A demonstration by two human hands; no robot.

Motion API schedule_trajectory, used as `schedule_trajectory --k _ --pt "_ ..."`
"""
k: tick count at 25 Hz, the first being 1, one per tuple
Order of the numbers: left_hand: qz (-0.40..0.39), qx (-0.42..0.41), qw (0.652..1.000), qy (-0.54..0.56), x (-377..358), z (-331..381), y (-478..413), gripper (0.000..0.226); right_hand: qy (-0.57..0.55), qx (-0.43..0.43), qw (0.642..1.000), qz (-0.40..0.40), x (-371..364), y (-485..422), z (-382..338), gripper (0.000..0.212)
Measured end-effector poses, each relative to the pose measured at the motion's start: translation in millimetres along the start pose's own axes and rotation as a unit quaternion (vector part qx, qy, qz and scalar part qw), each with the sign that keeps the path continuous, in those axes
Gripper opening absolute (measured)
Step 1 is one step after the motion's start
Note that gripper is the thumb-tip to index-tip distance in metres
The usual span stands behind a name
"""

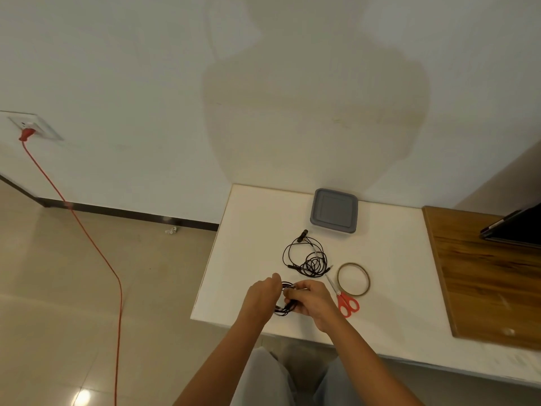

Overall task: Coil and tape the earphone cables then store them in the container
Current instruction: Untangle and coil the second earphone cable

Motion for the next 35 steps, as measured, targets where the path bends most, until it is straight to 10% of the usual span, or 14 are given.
schedule_trajectory --k 4,8,11,16,22,27,31,35 --pt "0.001 0.059 0.986 0.154 -6 -21 -16 0.022 0.055 0.029 0.998 0.027 6 -12 -1 0.029" --pt "-0.015 0.166 0.881 0.443 -21 -45 -14 0.008 0.064 0.021 0.996 0.065 13 -20 4 0.03" --pt "0.002 0.22 0.865 0.451 -30 -51 -6 0.009 0.157 0.014 0.986 0.051 7 -15 4 0.033" --pt "0.045 0.263 0.895 0.357 -25 -57 1 0.009 0.403 0.302 0.84 0.204 9 5 -55 0.022" --pt "0.071 0.27 0.867 0.413 -18 -62 -2 0.016 0.655 0.232 0.715 0.071 3 -41 -34 0.042" --pt "0.144 0.124 0.868 0.459 33 -49 -4 0.041 0.47 0.33 0.809 0.126 6 -13 -83 0.015" --pt "0.165 -0.037 0.888 0.427 112 -22 7 0.05 0.254 0.395 0.883 0.001 -15 47 -157 0.007" --pt "0.192 -0.036 0.824 0.531 173 -21 31 0.022 0.12 0.39 0.911 -0.065 -39 113 -214 0.01"
Point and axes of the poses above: each hand's wrist, its own y-axis away from the middle knuckle, its own x-axis out of the back of the hand, z = x × y, the point moved 7 cm from there along -y, towards the middle knuckle, and after that the axes turned 13 degrees about -y, right-handed, at the moved point
